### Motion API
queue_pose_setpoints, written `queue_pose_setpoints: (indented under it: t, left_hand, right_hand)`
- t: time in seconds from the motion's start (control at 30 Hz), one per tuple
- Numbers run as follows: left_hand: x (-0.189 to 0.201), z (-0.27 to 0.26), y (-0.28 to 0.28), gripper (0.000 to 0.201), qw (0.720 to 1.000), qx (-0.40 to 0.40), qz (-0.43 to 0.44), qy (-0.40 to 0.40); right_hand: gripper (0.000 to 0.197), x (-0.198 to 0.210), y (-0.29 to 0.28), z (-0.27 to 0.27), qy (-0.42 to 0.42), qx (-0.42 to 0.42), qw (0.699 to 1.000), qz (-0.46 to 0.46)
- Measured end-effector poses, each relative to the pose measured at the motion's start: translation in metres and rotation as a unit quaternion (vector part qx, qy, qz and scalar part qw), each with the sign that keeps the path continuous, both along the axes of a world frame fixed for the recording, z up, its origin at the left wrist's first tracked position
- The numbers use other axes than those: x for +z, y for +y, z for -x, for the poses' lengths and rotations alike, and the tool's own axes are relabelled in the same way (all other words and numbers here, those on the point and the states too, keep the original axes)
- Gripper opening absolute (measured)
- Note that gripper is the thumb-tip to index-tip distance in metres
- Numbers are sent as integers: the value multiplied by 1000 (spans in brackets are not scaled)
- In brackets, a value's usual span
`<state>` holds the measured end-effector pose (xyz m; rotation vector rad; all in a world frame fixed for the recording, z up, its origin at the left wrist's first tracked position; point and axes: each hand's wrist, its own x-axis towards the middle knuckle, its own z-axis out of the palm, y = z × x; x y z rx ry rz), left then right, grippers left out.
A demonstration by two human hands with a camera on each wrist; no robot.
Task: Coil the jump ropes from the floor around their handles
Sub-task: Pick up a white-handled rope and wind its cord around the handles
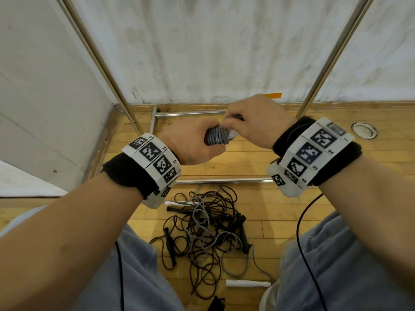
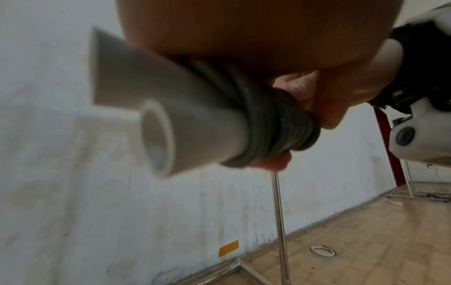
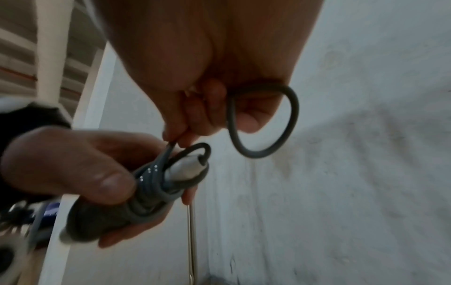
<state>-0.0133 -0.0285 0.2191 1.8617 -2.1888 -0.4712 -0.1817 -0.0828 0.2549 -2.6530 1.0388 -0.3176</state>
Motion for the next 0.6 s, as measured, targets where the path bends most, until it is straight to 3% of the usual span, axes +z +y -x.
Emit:
queue_pose_setpoints:
  t: [0.17,0.3,0.37,0.47,0.6]
  left_hand:
    - [6,2,4,40,997,27,59,48]
    - [12,4,13,44,994,17,72,83]
    - [16,5,17,47,991,13,64,117]
    - [21,7,18,41,982,9,62,181]
    - [26,9,16,34,960,34,44,274]
  right_hand:
    - [23,5,-4,-2,-87,-24,995,-49]
    - [33,1,-8,2,-171,-71,973,-138]
    - [31,0,-9,4,-229,-77,944,-224]
    - [30,-4,-8,3,-318,-62,878,-352]
    - [40,-10,-5,-2,-407,-63,804,-430]
